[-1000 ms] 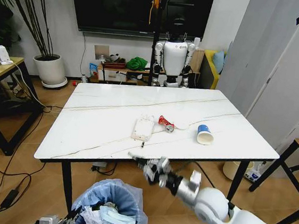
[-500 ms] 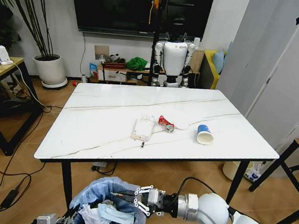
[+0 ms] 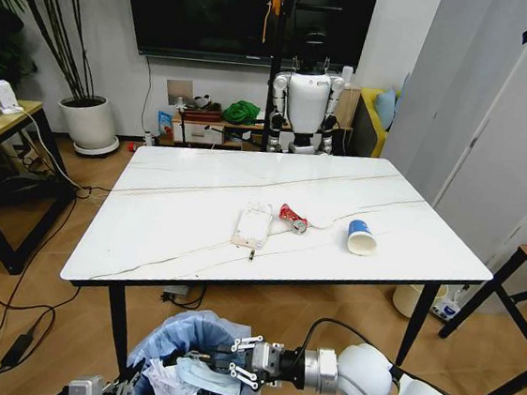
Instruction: Pick up the trash bin and place the trash from the table into it.
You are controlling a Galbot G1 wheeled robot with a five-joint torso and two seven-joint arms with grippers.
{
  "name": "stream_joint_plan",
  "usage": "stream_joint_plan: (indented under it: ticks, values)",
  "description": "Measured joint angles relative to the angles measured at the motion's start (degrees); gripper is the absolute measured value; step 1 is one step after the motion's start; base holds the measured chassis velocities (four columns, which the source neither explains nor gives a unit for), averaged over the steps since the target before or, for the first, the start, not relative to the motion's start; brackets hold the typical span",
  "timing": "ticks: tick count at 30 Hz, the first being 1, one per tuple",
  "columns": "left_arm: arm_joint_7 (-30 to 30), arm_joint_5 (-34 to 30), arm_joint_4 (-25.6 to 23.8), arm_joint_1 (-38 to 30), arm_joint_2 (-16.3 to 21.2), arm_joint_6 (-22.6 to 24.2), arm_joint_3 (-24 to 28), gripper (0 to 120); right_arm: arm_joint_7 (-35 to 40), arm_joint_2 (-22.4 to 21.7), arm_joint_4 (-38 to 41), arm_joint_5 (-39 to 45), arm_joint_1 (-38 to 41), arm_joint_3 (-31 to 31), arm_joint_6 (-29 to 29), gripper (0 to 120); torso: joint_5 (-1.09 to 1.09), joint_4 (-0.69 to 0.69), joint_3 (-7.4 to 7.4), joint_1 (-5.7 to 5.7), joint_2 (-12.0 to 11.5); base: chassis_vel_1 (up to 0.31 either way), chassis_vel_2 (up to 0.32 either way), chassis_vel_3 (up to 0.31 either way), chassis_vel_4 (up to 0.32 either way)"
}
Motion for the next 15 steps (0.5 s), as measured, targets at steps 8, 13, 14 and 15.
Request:
stream_joint_plan:
  ticks: [8, 13, 14, 15]
  values:
    - [-0.1, -1.4, 0.7, -1.0, 1.7, 0.3, -0.4, 0, 0.5, 0.4, -0.1, 2.2, -1.6, 2.2, -0.3, 55, 0.00, 0.00, 0.00, 0.00, 0.0, 0.000, 0.000, 0.000, 0.000]
    - [0.0, -1.6, 1.7, -2.4, 2.8, 0.3, 1.2, 0, 1.8, 0.3, -0.5, 4.6, -2.8, 7.1, -0.8, 75, 0.00, 0.01, 0.00, 0.00, 0.0, 0.000, 0.000, 0.000, 0.000]
    - [0.0, -2.0, 2.0, -2.8, 3.5, 0.3, 1.8, 0, 2.7, -0.1, -0.6, 5.5, -3.2, 8.8, -1.2, 81, 0.00, 0.00, 0.00, 0.00, 0.0, 0.000, 0.000, 0.000, 0.000]
    - [0.0, -2.4, 2.3, -3.4, 4.4, 0.3, 2.3, 0, 3.9, -0.6, -0.7, 6.5, -3.3, 10.0, -1.5, 86, 0.00, 0.00, 0.00, 0.00, 0.0, 0.000, 0.000, 0.000, 0.000]
